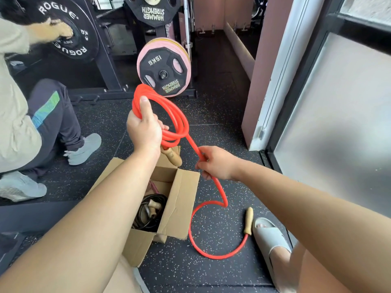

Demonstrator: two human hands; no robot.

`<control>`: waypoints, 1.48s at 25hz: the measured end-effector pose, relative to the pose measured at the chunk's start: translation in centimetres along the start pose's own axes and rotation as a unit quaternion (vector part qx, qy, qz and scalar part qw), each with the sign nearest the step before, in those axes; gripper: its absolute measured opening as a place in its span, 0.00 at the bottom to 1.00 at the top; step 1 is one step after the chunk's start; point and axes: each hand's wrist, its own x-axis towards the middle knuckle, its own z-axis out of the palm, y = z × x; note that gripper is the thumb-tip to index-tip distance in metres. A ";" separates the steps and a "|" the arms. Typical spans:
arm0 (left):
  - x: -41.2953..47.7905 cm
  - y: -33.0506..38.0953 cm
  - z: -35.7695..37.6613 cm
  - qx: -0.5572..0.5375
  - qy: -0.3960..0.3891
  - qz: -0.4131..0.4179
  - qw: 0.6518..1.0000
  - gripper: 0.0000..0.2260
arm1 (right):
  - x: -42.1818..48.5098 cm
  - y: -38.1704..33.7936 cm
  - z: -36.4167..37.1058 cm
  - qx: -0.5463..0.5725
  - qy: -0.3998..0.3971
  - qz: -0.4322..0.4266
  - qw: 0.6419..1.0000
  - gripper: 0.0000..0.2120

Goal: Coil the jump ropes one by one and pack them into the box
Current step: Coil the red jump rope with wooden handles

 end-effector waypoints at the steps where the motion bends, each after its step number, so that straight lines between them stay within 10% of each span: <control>1: 0.2 -0.5 -0.1 0.012 -0.001 0.002 1.000 0.16 | -0.1 -0.1 -0.2 -0.081 -0.005 -0.017 0.997 0.04; 7: -1.0 -3.0 0.2 0.191 -0.133 -0.006 0.972 0.24 | -0.5 -1.6 -0.9 -0.395 -0.004 -0.136 0.909 0.04; 11: -2.1 -3.1 0.4 0.338 -0.318 -0.007 0.886 0.23 | -1.2 -3.1 -2.4 -0.386 0.001 -0.284 0.878 0.08; 15: -3.7 -2.1 0.2 0.239 -0.457 -0.158 0.842 0.11 | -1.8 -2.5 -4.4 -0.278 0.110 -0.384 0.874 0.16; 18: -4.9 -1.5 0.3 0.200 -0.488 -0.234 0.816 0.23 | -1.8 -2.2 -4.7 -0.222 0.165 -0.418 0.865 0.23; 23: -2.5 -0.7 -1.2 0.029 -0.613 -0.334 0.715 0.22 | -0.7 -0.4 -6.1 -0.147 0.167 -0.307 0.925 0.27; 25: -0.9 -0.3 -2.2 -0.044 -0.616 -0.325 0.716 0.23 | -0.9 0.2 -6.1 0.067 0.054 -0.185 0.979 0.25; 28: -0.1 -0.2 -3.2 -0.044 -0.588 -0.305 0.748 0.21 | -1.5 0.1 -5.5 0.230 -0.018 -0.092 0.969 0.11; 37: -1.5 -0.4 -3.0 0.143 -0.591 -0.248 0.754 0.17 | -1.9 -0.6 -7.2 0.043 -0.037 -0.137 0.989 0.12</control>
